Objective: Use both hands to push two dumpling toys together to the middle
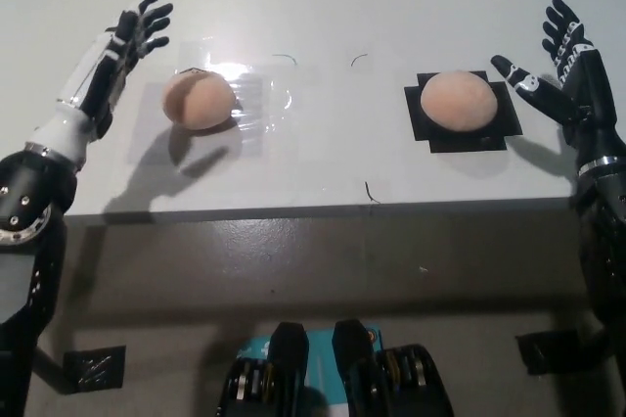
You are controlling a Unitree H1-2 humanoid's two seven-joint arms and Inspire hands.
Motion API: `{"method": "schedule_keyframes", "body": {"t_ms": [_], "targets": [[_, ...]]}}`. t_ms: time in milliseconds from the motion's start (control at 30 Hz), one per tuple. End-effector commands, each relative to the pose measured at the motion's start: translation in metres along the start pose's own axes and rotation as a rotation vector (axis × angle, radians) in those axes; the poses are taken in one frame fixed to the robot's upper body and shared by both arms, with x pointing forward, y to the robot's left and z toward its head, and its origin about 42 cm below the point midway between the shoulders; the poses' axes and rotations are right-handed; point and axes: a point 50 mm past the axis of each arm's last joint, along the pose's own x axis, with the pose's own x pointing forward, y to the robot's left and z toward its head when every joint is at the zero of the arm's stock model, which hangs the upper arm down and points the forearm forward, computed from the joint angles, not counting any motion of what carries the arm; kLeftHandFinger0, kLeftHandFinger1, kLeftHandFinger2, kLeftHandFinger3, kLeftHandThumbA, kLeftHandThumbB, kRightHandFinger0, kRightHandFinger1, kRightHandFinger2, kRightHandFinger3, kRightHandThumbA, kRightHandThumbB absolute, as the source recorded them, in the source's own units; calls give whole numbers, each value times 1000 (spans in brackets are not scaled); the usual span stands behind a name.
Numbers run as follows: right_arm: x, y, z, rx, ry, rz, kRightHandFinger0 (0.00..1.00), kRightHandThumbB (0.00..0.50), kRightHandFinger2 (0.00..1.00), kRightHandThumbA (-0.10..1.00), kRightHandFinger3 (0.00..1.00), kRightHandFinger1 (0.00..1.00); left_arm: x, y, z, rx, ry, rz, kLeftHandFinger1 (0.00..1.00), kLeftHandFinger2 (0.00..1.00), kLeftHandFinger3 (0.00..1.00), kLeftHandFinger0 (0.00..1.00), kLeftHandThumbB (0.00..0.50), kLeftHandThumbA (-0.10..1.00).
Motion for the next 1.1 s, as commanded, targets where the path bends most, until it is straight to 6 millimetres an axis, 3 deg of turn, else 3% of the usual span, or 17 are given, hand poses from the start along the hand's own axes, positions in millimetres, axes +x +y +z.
{"method": "schedule_keyframes", "body": {"t_ms": [0,67,133,233,400,500,733,833,867,933,1067], "targets": [[26,-10,32,-24,-122,-30,1000,301,1000,1000,1000,1000,28,18,27,77,-9,-20,1000,1000,1000,1000,359,1000],[26,-13,29,-21,-108,-31,1000,282,1000,1000,1000,1000,35,21,27,122,9,-19,1000,1000,1000,1000,376,1000],[27,-13,27,-19,-99,-34,1000,263,1000,1000,1000,1000,42,26,28,142,34,-13,1000,1000,1000,1000,452,1000],[27,-12,22,-11,-76,-37,1000,267,1000,1000,1000,1000,55,34,25,166,46,-14,1000,1000,1000,1000,494,1000],[27,-10,20,-5,-81,-35,1000,302,1000,1000,1000,1000,72,48,28,241,90,-4,1000,1000,1000,1000,495,1000],[27,-9,19,-7,-83,-33,1000,295,1000,1000,1000,1000,82,56,27,207,82,9,1000,1000,1000,1000,431,1000],[25,-10,15,-2,-73,-37,1000,285,1000,1000,1000,1000,85,67,14,205,131,19,1000,1000,1000,1000,399,1000],[23,-7,12,-1,-66,-34,1000,291,1000,1000,1000,1000,79,68,5,216,145,30,1000,1000,1000,1000,423,1000],[22,-6,11,-1,-63,-33,1000,294,1000,1000,1000,1000,78,67,3,205,154,32,1000,1000,1000,1000,468,1000],[21,-5,8,4,-60,-28,1000,290,1000,1000,1000,1000,75,66,-2,195,155,36,1000,1000,1000,1000,497,1000],[17,-2,3,6,-50,-22,1000,276,1000,1000,1000,1000,67,60,-16,188,178,54,1000,1000,1000,1000,500,1000]]}}
